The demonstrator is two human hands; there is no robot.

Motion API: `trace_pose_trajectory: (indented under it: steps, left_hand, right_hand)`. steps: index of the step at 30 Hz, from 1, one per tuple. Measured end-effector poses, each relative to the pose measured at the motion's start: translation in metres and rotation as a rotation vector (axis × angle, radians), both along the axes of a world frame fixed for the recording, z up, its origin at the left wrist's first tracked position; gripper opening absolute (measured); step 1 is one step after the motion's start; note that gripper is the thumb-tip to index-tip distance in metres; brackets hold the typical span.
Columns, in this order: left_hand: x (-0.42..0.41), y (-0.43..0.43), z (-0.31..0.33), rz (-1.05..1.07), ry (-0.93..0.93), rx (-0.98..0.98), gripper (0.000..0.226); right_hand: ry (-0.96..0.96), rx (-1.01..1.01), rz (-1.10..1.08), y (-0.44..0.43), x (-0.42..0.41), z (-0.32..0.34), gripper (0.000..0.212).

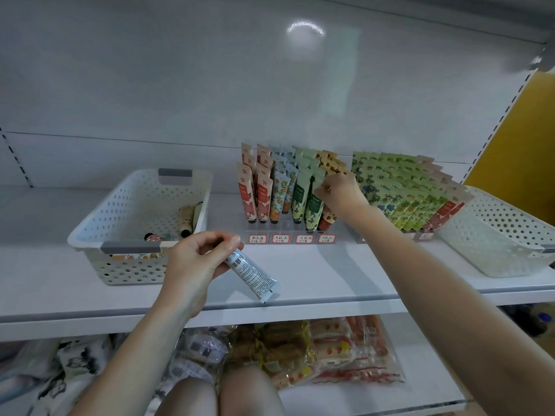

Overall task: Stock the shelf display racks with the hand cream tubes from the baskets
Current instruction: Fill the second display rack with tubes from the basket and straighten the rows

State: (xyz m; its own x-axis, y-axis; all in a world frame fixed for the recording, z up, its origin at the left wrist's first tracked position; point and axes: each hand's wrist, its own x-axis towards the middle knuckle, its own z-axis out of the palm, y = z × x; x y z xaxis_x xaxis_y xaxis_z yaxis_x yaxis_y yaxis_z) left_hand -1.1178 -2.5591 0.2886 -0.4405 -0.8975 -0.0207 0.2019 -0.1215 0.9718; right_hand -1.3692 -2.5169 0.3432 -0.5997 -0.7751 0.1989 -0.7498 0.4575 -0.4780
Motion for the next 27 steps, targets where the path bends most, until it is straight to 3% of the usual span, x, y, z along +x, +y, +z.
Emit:
trace_pose_trajectory:
  steps: [10,21,27]
  left_hand:
    - [0.000,0.001,0.004,0.009,0.025,-0.001,0.005]
    - [-0.001,0.005,0.012,0.029,0.083,-0.013,0.003]
    - [-0.002,0.010,0.020,0.064,0.158,-0.016,0.002]
  right_hand:
    - [0.111,-0.036,-0.030,0.011,0.000,0.009,0.033]
    - [0.103,-0.235,-0.058,0.027,0.000,0.020,0.026]
    - [-0.065,-0.387,-0.031,0.038,0.015,0.017,0.028]
